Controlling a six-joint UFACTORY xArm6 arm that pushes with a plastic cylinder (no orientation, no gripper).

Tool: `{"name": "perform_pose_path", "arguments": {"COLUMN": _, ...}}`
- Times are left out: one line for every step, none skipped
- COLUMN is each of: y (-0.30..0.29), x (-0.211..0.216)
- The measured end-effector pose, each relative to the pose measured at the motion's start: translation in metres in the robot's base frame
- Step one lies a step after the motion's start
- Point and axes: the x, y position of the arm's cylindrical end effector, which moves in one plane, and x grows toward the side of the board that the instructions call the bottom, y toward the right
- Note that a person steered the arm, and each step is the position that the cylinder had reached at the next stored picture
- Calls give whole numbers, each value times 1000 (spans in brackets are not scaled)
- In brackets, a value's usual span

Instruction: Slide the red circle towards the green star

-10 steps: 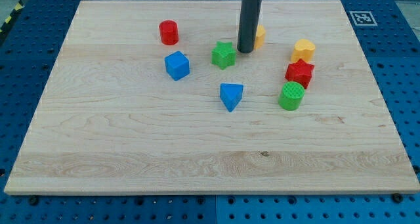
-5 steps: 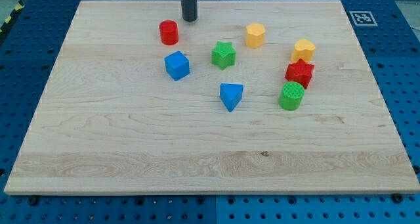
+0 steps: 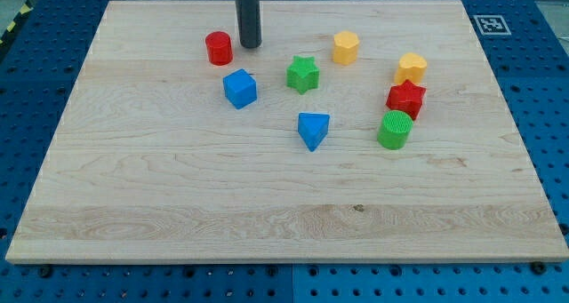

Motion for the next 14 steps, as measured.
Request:
{"name": "perform_pose_path", "arguments": {"y": -55, "x": -9}}
{"name": "perform_pose_path", "arguments": {"y": -129, "x": -9}}
{"name": "perform_pose_path", "arguments": {"y": -139, "x": -5}}
{"name": "perform_pose_path", "arguments": {"y": -141, "x": 1}}
{"name": "perform_pose_path", "arguments": {"y": -100, "x": 8}}
{"name": "perform_pose_path", "arguments": {"y": -47, "x": 8}}
{"name": "perform_pose_path", "arguments": {"y": -43, "x": 8}}
{"name": "perform_pose_path", "arguments": {"y": -75, "x": 23}}
{"name": "perform_pose_path", "arguments": {"y": -81, "x": 57}}
{"name": "perform_pose_path", "arguments": {"y": -70, "x": 74}}
{"name": "perform_pose_path", "arguments": {"y": -70, "x": 74}}
{"name": "perform_pose_path", "arguments": {"y": -59, "x": 65}}
{"name": "perform_pose_path", "arguments": {"y": -37, "x": 58}}
{"name": "perform_pose_path", "arguments": {"y": -13, "x": 52}}
